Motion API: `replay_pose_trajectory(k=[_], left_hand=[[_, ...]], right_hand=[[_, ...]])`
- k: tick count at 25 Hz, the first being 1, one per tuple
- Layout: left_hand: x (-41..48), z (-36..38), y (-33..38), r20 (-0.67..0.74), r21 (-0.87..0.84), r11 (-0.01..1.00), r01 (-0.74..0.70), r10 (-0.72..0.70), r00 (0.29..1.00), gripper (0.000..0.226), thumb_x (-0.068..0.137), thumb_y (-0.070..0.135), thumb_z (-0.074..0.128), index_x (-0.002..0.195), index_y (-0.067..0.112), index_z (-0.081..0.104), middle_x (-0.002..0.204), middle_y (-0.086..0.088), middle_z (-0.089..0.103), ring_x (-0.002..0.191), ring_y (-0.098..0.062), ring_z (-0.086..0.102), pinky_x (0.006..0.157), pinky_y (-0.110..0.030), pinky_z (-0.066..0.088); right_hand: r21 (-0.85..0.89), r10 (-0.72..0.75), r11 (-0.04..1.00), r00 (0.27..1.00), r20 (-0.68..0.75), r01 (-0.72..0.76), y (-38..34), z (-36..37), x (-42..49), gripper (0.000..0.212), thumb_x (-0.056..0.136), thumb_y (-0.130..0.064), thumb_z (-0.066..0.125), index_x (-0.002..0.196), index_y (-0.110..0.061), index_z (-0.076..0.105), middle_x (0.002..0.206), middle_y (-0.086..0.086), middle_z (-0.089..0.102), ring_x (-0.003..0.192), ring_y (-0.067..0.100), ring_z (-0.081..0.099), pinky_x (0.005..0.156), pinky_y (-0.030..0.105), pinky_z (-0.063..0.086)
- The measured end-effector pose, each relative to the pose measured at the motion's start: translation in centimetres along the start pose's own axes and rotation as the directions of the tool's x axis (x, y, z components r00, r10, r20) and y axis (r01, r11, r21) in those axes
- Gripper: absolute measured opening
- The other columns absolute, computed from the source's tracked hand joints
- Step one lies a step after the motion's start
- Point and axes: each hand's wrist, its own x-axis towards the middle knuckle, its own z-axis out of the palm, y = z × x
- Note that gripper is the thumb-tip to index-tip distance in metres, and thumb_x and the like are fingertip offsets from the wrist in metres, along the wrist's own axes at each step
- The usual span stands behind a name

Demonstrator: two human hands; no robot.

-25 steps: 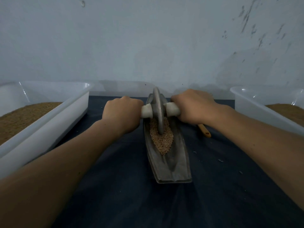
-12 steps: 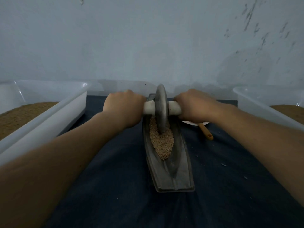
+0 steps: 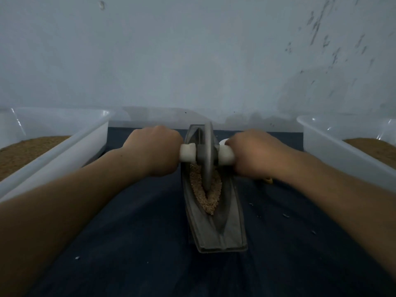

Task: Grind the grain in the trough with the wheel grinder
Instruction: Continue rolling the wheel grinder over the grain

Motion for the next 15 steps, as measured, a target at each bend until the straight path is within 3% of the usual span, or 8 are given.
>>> replay_pose_trajectory(k=[3,7,12,15], left_hand=[[2.0,-0.3,1.0,-0.082,0.068,0.994,0.089,-0.083,0.993,0.014,0.089,0.029,0.059,0.101,0.028,0.065,0.077,0.003,0.048,0.070,-0.022,0.053,0.058,-0.034,0.041],[0.0,-1.1,0.9,-0.043,0.040,0.999,0.011,-0.009,0.999,0.017,0.088,0.029,0.061,0.105,0.031,0.063,0.088,0.003,0.056,0.079,-0.024,0.061,0.061,-0.035,0.041],[-3.8,-0.5,0.3,-0.190,0.108,0.993,-0.038,0.058,0.980,0.013,0.077,0.036,0.065,0.087,0.038,0.057,0.063,0.012,0.033,0.048,-0.009,0.027,0.044,-0.024,0.016],[-1.8,0.1,0.6,-0.104,0.017,0.999,0.033,-0.031,0.994,0.008,0.082,0.031,0.062,0.088,0.035,0.059,0.071,0.008,0.048,0.055,-0.014,0.042,0.049,-0.028,0.031]], right_hand=[[-0.009,0.089,0.996,0.996,0.008,-0.089,-0.1,-0.5,3.7,0.024,0.085,-0.029,0.070,0.073,-0.031,0.050,0.080,-0.001,0.060,0.068,0.017,0.056,0.059,0.031,0.045],[0.002,0.029,1.000,0.998,0.052,-0.029,-0.2,-0.8,1.4,0.020,0.083,-0.040,0.072,0.077,-0.032,0.054,0.077,-0.008,0.059,0.068,0.012,0.056,0.056,0.030,0.043],[-0.010,0.050,0.999,0.993,0.110,-0.049,-0.3,-1.0,-2.9,0.026,0.064,-0.047,0.072,0.079,-0.032,0.055,0.073,-0.011,0.059,0.063,0.010,0.059,0.051,0.027,0.047],[-0.096,0.036,0.995,0.997,0.074,-0.029,-1.0,-1.2,-0.6,0.026,0.071,-0.032,0.075,0.071,-0.024,0.051,0.070,-0.004,0.054,0.061,0.014,0.055,0.050,0.026,0.041]])
